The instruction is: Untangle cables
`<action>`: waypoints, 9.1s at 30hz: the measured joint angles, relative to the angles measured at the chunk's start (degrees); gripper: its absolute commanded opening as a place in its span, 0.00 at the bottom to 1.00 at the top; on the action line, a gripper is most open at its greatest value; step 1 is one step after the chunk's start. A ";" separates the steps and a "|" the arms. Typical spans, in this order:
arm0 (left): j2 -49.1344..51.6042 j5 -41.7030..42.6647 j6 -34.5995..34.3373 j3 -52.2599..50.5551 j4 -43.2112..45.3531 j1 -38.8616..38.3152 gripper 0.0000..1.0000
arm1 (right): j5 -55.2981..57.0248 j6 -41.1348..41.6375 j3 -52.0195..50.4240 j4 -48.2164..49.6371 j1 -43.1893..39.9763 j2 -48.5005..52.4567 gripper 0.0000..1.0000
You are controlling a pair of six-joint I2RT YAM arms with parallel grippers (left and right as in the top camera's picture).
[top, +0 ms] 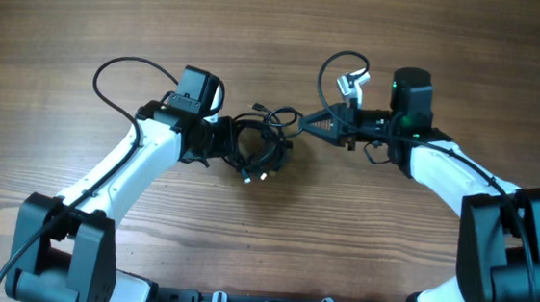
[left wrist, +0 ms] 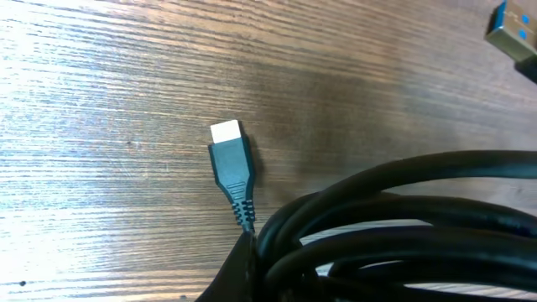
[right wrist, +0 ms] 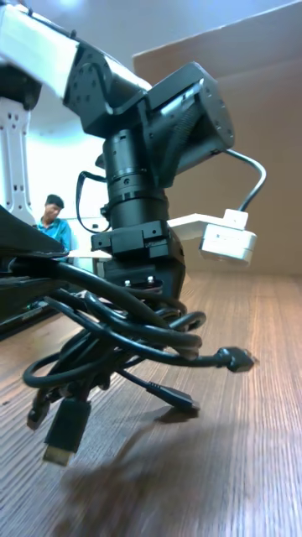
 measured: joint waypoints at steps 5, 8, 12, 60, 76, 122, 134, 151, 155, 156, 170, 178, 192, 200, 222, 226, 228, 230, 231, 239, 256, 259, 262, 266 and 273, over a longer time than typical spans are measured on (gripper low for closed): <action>-0.26 1.68 -1.42 0.66 -0.70 1.27 0.04 | -0.85 0.72 -0.15 -0.33 -2.64 0.00 0.04; -0.07 -4.07 -3.13 -0.07 -3.89 6.49 0.04 | -1.27 0.04 -0.22 -1.77 -7.69 -0.59 0.04; 1.73 -13.25 -5.09 -2.23 -5.66 15.85 0.04 | 4.02 -6.16 0.61 -13.88 -14.49 -1.33 0.04; 1.73 19.80 21.59 -2.23 -0.42 7.52 0.06 | 51.98 12.55 0.63 -14.36 20.98 -1.40 0.29; 1.73 19.47 21.57 -2.23 0.02 7.52 0.04 | 42.42 9.84 0.42 -0.07 18.08 2.29 0.04; 1.31 7.52 6.34 -2.25 -1.44 13.73 0.04 | 22.21 -19.15 0.57 -21.07 9.64 4.35 0.22; 1.31 13.29 14.75 -2.25 -0.20 13.42 0.04 | 22.93 -14.49 0.57 -18.80 9.84 4.35 0.33; -1.95 35.45 40.79 -2.25 -7.26 11.15 0.04 | 13.75 -10.58 0.46 -9.57 8.26 4.24 0.79; -3.37 38.27 44.50 -2.25 -8.33 11.15 0.04 | 16.76 -10.27 0.46 -9.60 7.65 4.24 0.80; -3.37 38.45 44.89 -2.25 -8.37 11.15 0.04 | 16.81 -10.16 0.46 -9.62 7.61 4.24 0.79; -3.39 39.30 45.99 -2.25 -8.33 11.15 0.04 | 10.01 -8.63 0.44 -9.99 10.64 4.24 0.04; -3.43 39.87 45.97 -2.25 -7.67 10.93 0.12 | -0.26 1.07 0.22 15.54 5.29 4.22 0.04; 0.98 11.98 15.56 -2.25 -0.17 10.58 0.10 | -3.67 6.54 0.26 21.79 7.65 4.20 0.04; 1.31 3.61 7.23 -2.25 -1.36 10.58 0.04 | -0.72 5.05 0.35 16.06 9.31 4.15 0.04; 1.31 -8.07 -3.63 -2.25 -1.49 10.69 0.04 | 37.31 -6.69 0.79 -17.09 20.70 3.96 0.45; 1.31 -3.69 0.39 -2.25 -0.17 10.91 0.04 | 39.89 -5.01 0.76 -11.91 21.18 3.98 0.45; 1.31 -0.44 3.23 -2.25 0.17 10.97 0.04 | 40.74 -4.20 0.79 -8.50 21.18 3.98 0.44; 1.31 2.80 6.10 -2.25 0.22 10.99 0.04 | 41.70 -2.67 0.79 -6.58 21.20 3.98 0.41; 1.31 5.09 8.20 -2.25 0.22 10.99 0.04 | 42.95 -1.57 0.79 -6.29 21.20 3.96 0.39; 1.31 10.95 13.86 -2.25 0.22 10.97 0.04 | 51.28 10.86 0.79 -6.67 21.20 3.98 0.38; 1.31 11.47 15.58 -2.25 1.29 5.97 0.04 | 55.08 17.38 0.79 -6.71 22.49 3.98 0.04; 1.31 11.47 15.58 -2.25 1.31 5.97 0.04 | 55.36 16.81 0.76 -6.69 22.49 3.96 0.04; 1.31 11.04 15.54 -2.25 1.29 5.97 0.04 | 55.12 13.40 0.79 -6.71 22.36 3.96 0.04; 1.31 4.24 11.21 -2.25 1.03 5.77 0.04 | 51.91 7.04 0.76 -6.88 20.17 1.36 0.04; 1.31 -5.29 3.67 -2.25 0.20 5.64 0.04 | 33.27 -10.80 0.76 -6.71 12.72 -11.26 0.04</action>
